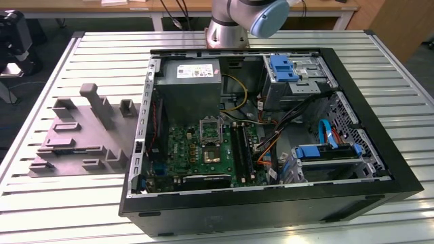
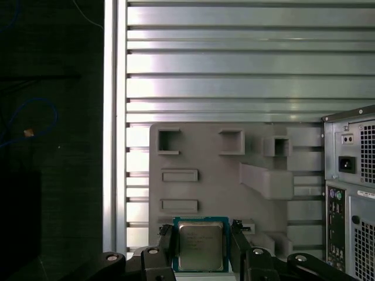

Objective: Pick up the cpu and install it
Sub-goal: 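Pick up the cpu and move it towards the insertion slot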

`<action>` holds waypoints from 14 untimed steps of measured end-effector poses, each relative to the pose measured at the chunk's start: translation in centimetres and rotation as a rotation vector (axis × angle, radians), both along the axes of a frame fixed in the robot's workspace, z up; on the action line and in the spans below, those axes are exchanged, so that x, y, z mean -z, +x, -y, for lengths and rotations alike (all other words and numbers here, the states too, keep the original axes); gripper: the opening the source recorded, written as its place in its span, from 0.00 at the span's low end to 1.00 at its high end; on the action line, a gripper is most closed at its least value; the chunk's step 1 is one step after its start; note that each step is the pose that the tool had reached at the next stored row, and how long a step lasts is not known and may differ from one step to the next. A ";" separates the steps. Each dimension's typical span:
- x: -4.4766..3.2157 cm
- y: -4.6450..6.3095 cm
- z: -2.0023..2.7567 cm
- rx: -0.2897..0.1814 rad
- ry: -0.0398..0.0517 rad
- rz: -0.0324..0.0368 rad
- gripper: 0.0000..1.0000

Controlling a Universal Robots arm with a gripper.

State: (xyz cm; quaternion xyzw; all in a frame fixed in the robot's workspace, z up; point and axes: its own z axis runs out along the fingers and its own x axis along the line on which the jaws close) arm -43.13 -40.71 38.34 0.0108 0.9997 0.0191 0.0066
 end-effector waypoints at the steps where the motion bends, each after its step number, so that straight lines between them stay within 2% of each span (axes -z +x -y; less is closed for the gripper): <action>1: 0.00 0.0 0.00 0.000 0.0000 0.0001 0.47; 14: 0.00 0.4 0.00 0.000 0.0000 0.0001 0.47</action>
